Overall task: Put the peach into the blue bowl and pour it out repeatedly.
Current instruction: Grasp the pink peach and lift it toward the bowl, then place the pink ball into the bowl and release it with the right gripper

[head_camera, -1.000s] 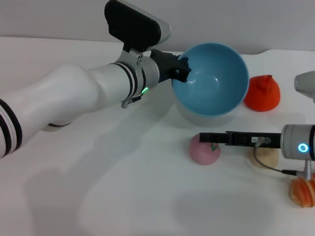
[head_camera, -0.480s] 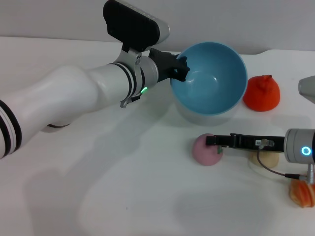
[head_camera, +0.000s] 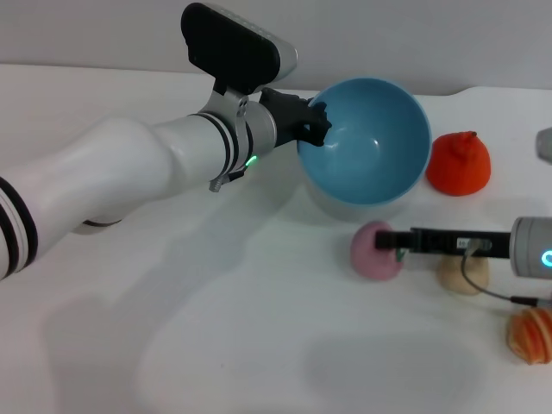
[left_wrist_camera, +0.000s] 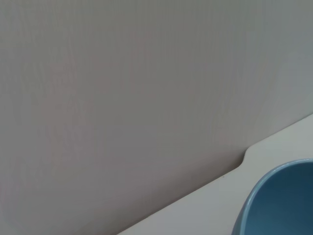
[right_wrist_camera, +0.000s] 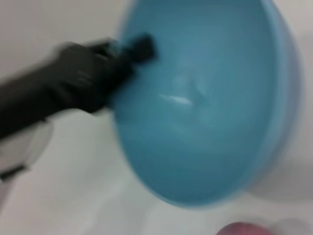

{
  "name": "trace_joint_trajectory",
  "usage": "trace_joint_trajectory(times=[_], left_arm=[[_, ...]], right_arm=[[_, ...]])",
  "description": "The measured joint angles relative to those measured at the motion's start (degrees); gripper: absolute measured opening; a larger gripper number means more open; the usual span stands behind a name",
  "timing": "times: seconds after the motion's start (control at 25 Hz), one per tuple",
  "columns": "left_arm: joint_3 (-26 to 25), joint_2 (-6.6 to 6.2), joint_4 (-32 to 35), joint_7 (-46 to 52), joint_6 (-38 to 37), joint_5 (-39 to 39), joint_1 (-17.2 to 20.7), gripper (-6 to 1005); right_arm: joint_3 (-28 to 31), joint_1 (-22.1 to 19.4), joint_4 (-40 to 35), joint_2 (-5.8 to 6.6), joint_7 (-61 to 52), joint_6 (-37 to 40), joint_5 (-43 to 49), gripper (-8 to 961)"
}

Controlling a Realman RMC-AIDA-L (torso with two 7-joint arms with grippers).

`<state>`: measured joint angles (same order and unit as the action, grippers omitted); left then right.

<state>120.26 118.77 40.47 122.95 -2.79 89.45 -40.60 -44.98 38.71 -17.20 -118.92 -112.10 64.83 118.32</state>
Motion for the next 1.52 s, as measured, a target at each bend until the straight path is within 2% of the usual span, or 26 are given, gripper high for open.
trace_joint_trajectory(times=[0.24, 0.4, 0.52, 0.64, 0.8, 0.96, 1.2, 1.4, 1.52], left_arm=[[0.1, -0.11, -0.2, -0.1, 0.1, 0.1, 0.2, -1], [0.1, -0.22, -0.2, -0.5, 0.2, 0.3, 0.5, -1], [1.3, -0.25, 0.3, -0.8, -0.4, 0.4, 0.7, -1], [3.4, -0.23, 1.0, -0.8, -1.5, 0.4, 0.5, 0], [6.0, -0.02, 2.0, -0.8, -1.7, 0.5, 0.1, 0], [6.7, 0.04, 3.2, -0.8, -2.0, 0.5, -0.1, 0], [6.8, -0.1, 3.4, -0.8, -2.0, 0.5, -0.3, -1], [6.9, -0.12, 3.4, -0.8, -1.8, 0.5, -0.1, -1], [6.9, -0.13, 3.4, -0.8, -1.7, 0.5, 0.0, -2]], right_arm=[[0.0, -2.0, -11.1, 0.27, -0.2, 15.3, -4.2, 69], [0.6, -4.0, -21.0, 0.39, -0.4, 26.9, -8.5, 57], [0.8, -6.7, -27.3, 0.39, -0.6, 30.1, -14.5, 49], [1.0, -8.2, -28.5, 0.52, -0.9, 27.9, -16.6, 60], [0.8, -8.0, -24.8, 0.65, -1.0, 22.5, -12.9, 87], [0.3, -7.0, -20.2, 0.65, -0.6, 17.5, -11.2, 114], [0.7, -7.7, -18.7, 0.41, 1.3, 14.3, -11.6, 155], [0.8, -8.3, -18.4, 0.47, 2.0, 12.8, -11.8, 385], [0.9, -8.7, -18.4, 0.36, 3.7, 11.9, -12.5, 446]])
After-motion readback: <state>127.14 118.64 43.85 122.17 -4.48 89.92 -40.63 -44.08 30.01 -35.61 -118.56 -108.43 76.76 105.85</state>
